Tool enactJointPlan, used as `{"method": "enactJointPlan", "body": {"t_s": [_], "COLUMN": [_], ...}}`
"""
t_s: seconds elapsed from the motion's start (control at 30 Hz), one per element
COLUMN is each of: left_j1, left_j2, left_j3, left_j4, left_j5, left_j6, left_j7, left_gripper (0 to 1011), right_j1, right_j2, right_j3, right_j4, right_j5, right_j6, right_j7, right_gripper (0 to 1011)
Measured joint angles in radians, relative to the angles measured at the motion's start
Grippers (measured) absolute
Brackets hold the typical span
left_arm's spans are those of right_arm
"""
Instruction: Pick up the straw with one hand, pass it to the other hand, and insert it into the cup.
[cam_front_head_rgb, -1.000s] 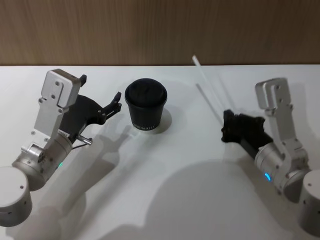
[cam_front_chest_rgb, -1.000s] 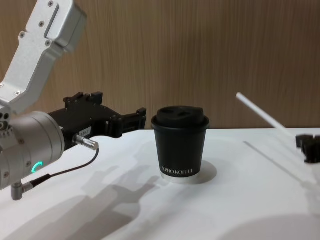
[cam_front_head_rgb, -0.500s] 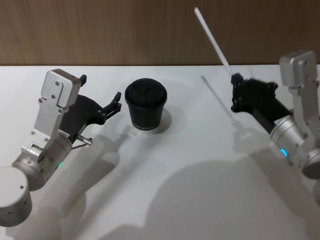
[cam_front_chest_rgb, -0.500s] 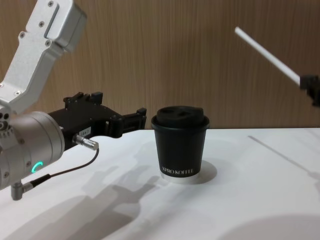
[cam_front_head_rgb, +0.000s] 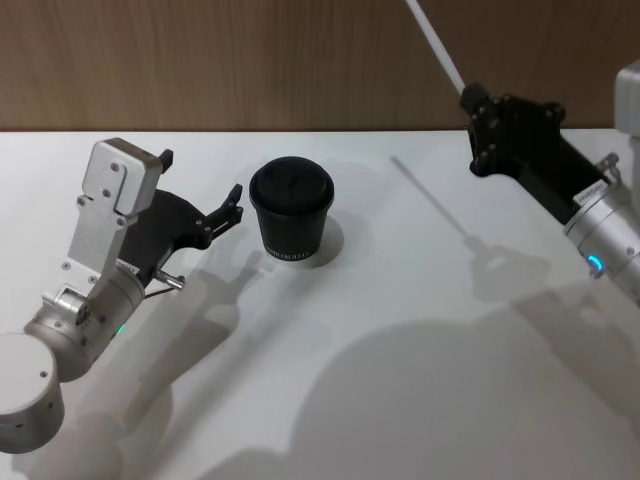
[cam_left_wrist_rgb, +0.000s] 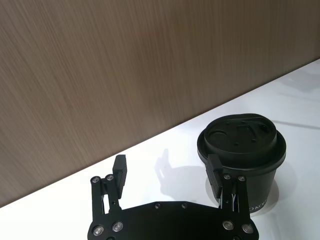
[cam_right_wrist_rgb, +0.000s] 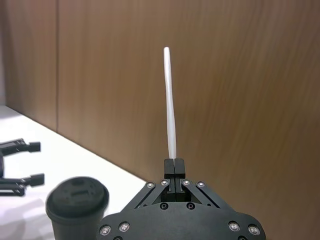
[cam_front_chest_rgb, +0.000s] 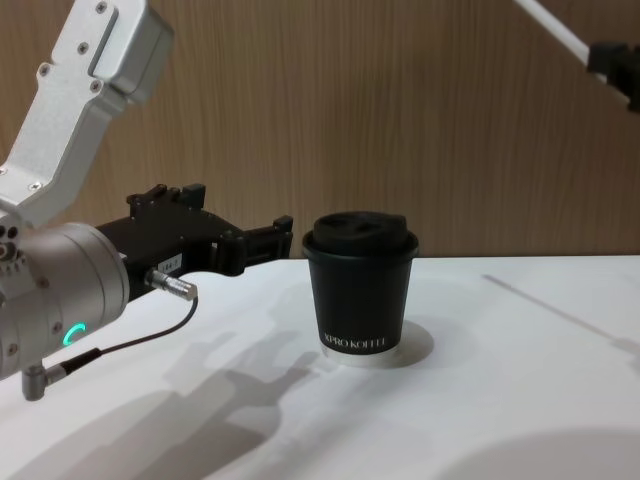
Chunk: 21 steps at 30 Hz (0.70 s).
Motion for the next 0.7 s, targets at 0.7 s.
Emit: {"method": "enactJointPlan", "body": {"t_s": [0.7], "left_j1": [0.000], "left_j2": [0.000], "left_j3": [0.000], "left_j4": [0.000], "left_j5": [0.000], "left_j6": [0.000], "left_j7": [0.000], "left_gripper": [1001], "right_j1": [0.149], "right_j2": [0.009], "right_j3": [-0.047], "right_j4": [0.115], "right_j5": [0.219], "right_j6": [-0.116], "right_j7": [0.282], "right_gripper": [2]}}
